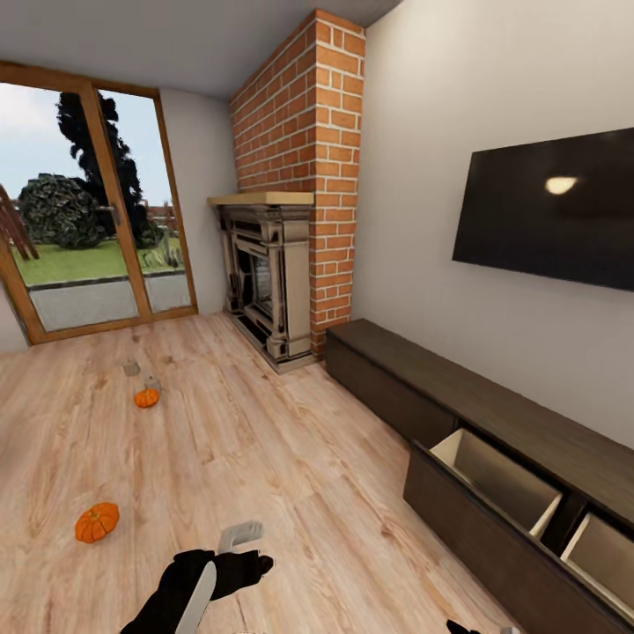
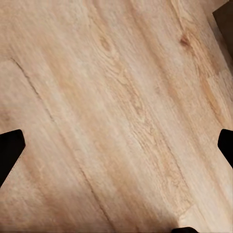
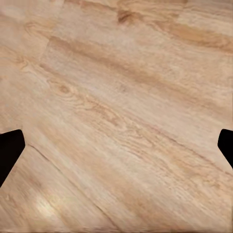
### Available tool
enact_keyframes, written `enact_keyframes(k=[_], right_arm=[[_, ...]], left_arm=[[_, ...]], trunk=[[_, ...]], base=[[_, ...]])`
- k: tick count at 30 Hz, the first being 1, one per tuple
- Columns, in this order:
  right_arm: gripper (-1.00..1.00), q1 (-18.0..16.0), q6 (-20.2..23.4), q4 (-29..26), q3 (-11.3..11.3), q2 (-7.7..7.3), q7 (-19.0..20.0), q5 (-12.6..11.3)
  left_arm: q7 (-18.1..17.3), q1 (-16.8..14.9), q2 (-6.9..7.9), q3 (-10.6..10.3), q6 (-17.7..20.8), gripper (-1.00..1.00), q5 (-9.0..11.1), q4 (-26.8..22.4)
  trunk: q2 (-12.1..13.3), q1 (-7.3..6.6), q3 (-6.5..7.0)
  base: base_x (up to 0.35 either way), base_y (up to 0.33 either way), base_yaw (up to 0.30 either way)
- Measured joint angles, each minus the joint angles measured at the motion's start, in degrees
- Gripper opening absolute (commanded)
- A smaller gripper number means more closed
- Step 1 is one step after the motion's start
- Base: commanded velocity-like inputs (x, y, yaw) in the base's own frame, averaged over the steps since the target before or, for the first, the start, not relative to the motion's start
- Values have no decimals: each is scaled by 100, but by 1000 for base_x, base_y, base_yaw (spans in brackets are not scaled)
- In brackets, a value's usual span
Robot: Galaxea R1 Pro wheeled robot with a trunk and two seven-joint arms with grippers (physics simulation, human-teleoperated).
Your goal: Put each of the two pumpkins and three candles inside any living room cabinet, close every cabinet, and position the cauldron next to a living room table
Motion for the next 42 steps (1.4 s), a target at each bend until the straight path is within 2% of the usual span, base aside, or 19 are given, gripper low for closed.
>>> enact_keyframes(k=[4, 8, 11, 21, 42], right_arm=[[100, -22, -21, -4, 154, 94, 6, 84], [100, -60, -123, -3, 192, 220, -14, 111], [100, -68, -204, -1, 218, 257, -5, 117], [100, -71, -249, 2, 586, 268, 46, 149], [100, -71, -268, 50, 618, 265, 57, 154]], left_arm=[[1, 1, 1, 1, 0, 100, 0, -11], [-3, 1, 7, 7, 0, 100, 7, -13], [-6, 1, 9, 12, 0, 100, 14, -14], [-24, 1, 18, 27, 0, 100, 23, 27], [-54, 1, 48, 41, 0, 100, 33, 54]], trunk=[[160, -88, 63], [321, -176, 123], [441, -242, 167], [842, -461, 316], [1685, -923, 615]], base=[[0, 0, 287], [0, 0, 281], [0, 0, 280], [0, 0, 279], [0, 0, 267]])
